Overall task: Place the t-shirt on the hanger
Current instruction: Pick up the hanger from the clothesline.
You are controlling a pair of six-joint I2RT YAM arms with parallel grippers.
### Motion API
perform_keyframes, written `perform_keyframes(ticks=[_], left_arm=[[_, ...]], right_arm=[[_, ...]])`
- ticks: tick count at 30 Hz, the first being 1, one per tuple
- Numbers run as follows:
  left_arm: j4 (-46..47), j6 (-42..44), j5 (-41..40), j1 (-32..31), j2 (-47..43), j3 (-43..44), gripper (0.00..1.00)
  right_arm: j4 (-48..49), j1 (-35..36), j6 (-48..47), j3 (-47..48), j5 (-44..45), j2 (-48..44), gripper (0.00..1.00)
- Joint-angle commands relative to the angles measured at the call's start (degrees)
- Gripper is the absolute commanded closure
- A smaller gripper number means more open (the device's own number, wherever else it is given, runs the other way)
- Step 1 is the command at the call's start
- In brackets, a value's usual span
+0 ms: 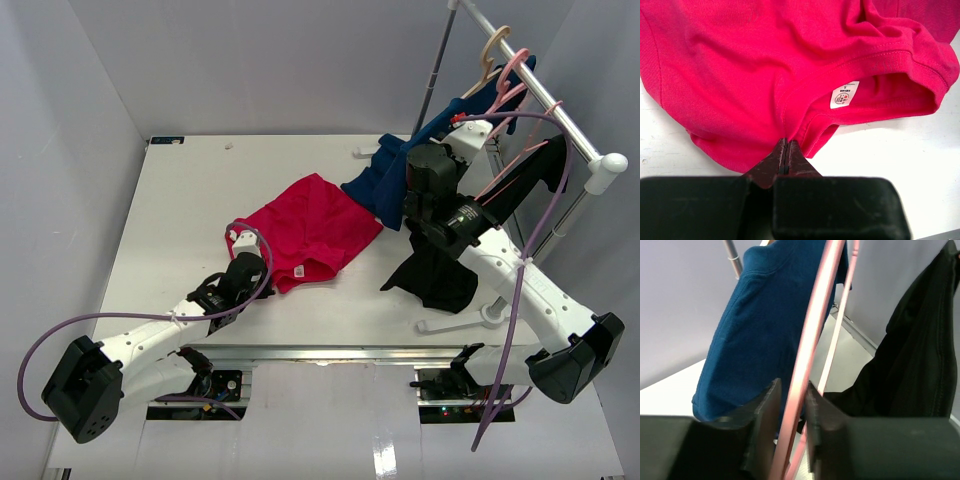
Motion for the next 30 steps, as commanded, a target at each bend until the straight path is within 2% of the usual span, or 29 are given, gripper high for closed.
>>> perform_keyframes(ticks=[1, 4, 17, 19, 25, 30], left_arm=[[1.34, 0.51, 0.38, -0.11, -0.95, 0.1, 1.0], [1.25, 0.53, 0.58, -0.11, -0.31, 0.24, 1.0], [1.29, 0.53, 0.55, -0.11, -0.22, 0.31, 1.0], [1.33, 0.53, 0.55, -0.11, -0.1, 0.36, 1.0], [1.43, 0.53, 0.46, -0.11, 0.34, 0.37, 1.0], [1.37, 0.62, 0.59, -0.11, 0.43, 0.54, 1.0]], right_arm=[[2.42, -0.27, -2.52, 3.62, 3.11, 0.15, 0.8], [2.35, -0.23, -4.27, 4.96, 3.58, 0.39, 0.92], [1.97, -0.08, -8.96, 8.8, 3.6, -0.54, 0.92], [0.68, 0.31, -6.96, 7.52, 2.16, -1.61, 0.92], [-11.5, 1.99, 1.27, 6.3, -1.52, -4.46, 0.92], [-13.65, 4.28, 4.05, 3.63, -1.44, -6.94, 0.92]])
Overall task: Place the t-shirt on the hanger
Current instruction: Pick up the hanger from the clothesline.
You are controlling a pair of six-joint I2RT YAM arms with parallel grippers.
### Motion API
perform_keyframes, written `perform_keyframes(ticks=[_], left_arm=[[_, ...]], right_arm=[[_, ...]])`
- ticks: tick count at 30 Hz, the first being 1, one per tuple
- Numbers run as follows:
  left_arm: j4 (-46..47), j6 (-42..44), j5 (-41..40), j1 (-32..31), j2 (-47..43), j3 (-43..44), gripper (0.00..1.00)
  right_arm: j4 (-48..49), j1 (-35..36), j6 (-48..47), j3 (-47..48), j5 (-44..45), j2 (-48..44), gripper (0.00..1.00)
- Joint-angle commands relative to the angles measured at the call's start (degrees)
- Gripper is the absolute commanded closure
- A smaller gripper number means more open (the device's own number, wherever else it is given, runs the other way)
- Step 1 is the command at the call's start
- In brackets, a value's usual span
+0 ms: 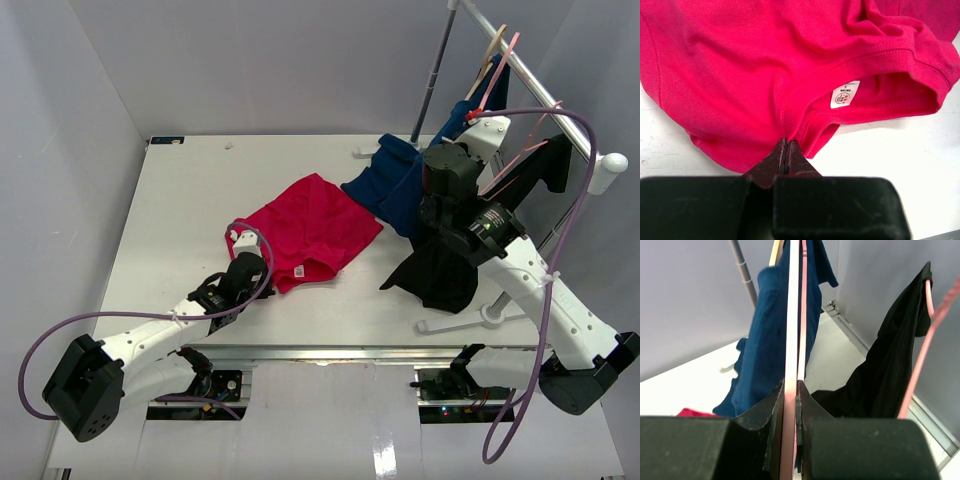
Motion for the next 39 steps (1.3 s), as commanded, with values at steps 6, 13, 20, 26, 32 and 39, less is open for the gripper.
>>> perform_keyframes(ticks=[6, 13, 20, 26, 32, 39], left_arm=[[1.2, 0.49, 0.7, -0.11, 0.17, 0.76, 1.0], [1.2, 0.6, 1.26, -0.11, 0.75, 0.98, 1.0], [1.23, 0.62, 1.74, -0.11, 0.49, 0.92, 1.0], [1.2, 0.67, 2.04, -0.11, -0.08, 0.89, 1.0], [1.4, 0.6, 2.22, -0.11, 0.21, 0.89, 1.0], [1.43, 0.72, 1.91, -0.11, 0.85, 1.03, 1.0]], right_arm=[[-5.55, 6.69, 7.22, -4.27, 1.43, -5.41, 0.92], [-13.8, 10.59, 12.85, -0.96, 2.56, -3.91, 0.92], [-33.32, 11.31, 22.82, 3.31, -3.84, -1.02, 0.92], [-34.16, 11.31, 27.95, -2.05, -5.11, -0.5, 0.92], [-34.14, 11.74, 31.94, -5.29, -6.32, 1.13, 0.92], [-34.9, 13.08, 29.45, -5.99, -10.44, 1.52, 0.92]])
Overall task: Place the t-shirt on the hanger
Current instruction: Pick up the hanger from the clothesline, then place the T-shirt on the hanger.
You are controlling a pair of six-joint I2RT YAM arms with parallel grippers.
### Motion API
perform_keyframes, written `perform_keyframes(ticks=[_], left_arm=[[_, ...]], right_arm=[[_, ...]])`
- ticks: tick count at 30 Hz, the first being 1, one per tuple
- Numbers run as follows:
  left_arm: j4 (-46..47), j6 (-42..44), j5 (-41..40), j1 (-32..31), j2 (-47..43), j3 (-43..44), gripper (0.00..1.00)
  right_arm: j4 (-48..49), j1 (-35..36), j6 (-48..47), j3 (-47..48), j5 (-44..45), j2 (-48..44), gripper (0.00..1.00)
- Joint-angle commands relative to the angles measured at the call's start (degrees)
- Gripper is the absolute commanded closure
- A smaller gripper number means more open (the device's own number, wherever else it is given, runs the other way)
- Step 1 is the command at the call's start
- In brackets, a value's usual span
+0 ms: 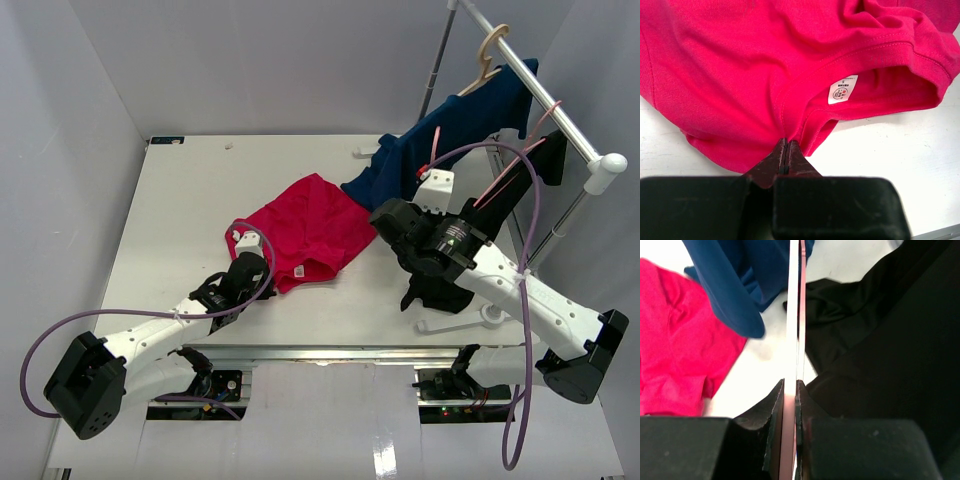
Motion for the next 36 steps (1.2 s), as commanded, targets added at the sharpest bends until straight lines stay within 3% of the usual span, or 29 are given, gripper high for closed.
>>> perform_keyframes(ticks=[1, 17, 28, 32, 36], left_arm=[[1.13, 0.28, 0.37, -0.11, -0.09, 1.06, 1.0], [1.05, 0.19, -0.23, -0.04, 0.28, 0.93, 1.0], [0.87, -0.16, -1.04, -0.11, -0.26, 0.72, 1.0], [0.78, -0.86, -2.0, -0.11, -1.05, 0.6, 1.0], [-1.37, -3.42, -3.08, -0.11, -2.63, 1.33, 1.0]], right_arm=[[-0.68, 1.11, 0.46, 0.14, -2.0, -0.74, 0.92], [-2.67, 4.48, -12.48, 2.87, -18.3, 0.84, 0.92], [-5.09, 13.54, -14.09, 14.61, -17.58, 4.28, 0.92], [-7.19, 16.18, -14.93, 18.72, -13.23, 5.97, 0.92], [-0.4, 16.92, -22.55, 18.68, -13.58, 4.48, 0.92]])
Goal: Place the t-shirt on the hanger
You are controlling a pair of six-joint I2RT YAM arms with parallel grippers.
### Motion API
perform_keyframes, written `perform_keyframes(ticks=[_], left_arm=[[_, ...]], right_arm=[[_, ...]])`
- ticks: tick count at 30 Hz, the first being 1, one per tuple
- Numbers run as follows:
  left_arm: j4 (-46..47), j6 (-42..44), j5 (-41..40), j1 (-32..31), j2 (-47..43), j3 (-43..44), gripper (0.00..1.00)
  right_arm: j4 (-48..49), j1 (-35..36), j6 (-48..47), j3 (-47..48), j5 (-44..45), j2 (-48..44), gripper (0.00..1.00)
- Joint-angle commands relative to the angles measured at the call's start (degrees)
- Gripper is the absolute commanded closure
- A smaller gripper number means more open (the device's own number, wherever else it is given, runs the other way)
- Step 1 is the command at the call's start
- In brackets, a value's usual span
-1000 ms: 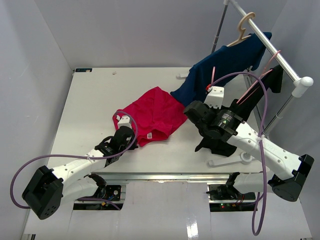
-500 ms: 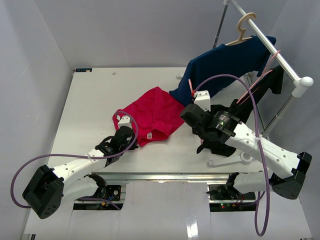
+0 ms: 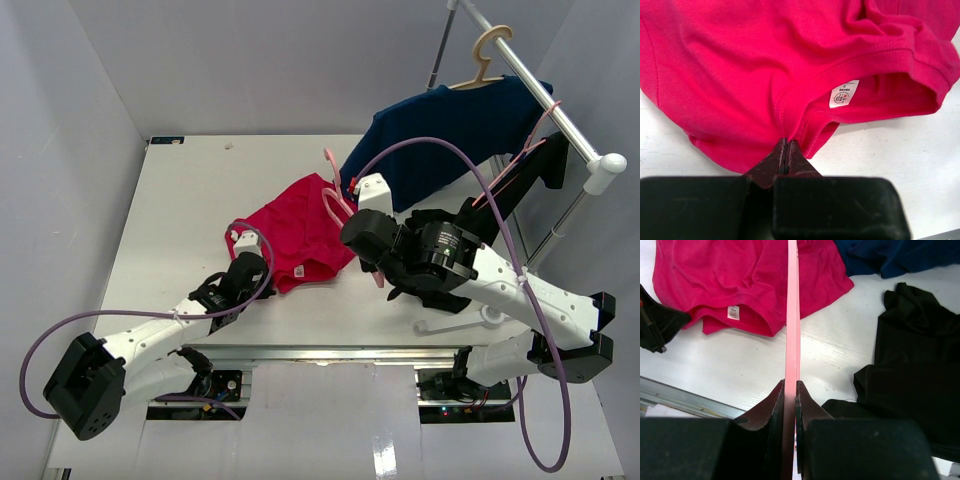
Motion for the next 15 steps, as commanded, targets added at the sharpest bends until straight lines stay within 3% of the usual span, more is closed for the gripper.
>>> perform_keyframes(ticks=[1, 6, 13, 15], left_arm=[[-2.05, -3.5, -2.24, -0.11, -2.85, 2.03, 1.0], [-7.78, -5.56, -4.38, 0.24, -2.9, 6.59, 1.0], [-11.72, -4.69, -3.23, 2.06, 0.71, 15.05, 1.0], [-12.28, -4.17, -2.71, 2.56, 1.38, 16.5, 1.0]], right_arm=[[7.62, 0.97, -9.36, 1.3, 3.14, -2.53, 0.92], [17.89, 1.04, -18.54, -7.05, 5.17, -12.01, 0.92], [36.38, 1.04, -26.14, -31.14, -14.73, -39.19, 0.92], [37.9, 0.98, -26.47, -34.58, -17.0, -43.23, 0.92]])
